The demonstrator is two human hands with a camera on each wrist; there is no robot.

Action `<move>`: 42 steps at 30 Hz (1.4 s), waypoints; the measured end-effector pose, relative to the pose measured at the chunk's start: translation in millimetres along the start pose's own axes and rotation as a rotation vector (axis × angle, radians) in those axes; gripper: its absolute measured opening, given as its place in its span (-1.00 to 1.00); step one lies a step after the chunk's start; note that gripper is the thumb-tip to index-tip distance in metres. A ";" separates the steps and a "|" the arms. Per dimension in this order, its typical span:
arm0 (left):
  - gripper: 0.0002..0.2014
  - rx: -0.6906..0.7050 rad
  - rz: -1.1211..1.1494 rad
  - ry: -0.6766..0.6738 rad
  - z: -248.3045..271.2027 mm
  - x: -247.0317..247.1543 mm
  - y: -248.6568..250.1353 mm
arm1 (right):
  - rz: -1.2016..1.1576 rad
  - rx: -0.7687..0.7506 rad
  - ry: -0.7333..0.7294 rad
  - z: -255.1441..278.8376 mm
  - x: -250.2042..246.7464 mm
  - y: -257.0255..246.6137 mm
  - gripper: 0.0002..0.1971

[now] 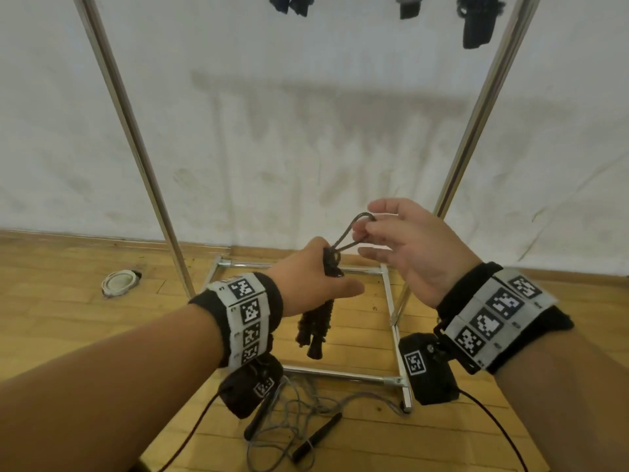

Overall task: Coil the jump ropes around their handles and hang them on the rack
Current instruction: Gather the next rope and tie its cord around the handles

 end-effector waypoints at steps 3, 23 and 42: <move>-0.61 0.015 0.231 -0.026 -0.5 -5.2 2.6 | 0.086 0.090 -0.007 -0.1 -3.6 9.8 -0.72; -0.79 0.304 0.230 0.256 46.9 -107.3 55.4 | 0.705 -0.299 -0.056 12.7 27.6 -106.7 -0.81; -0.76 0.456 0.115 0.548 98.6 -288.8 146.0 | 0.760 -0.548 -0.157 7.8 113.7 -289.9 -0.77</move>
Point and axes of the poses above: each hand's wrist, its own z-axis away from the middle knuckle, its own x-axis out of the palm, y = z × x, the point moved 3 cm from there along -z, towards the middle knuckle, and after that the axes turned 1 degree about -y, right-handed, at the moved point
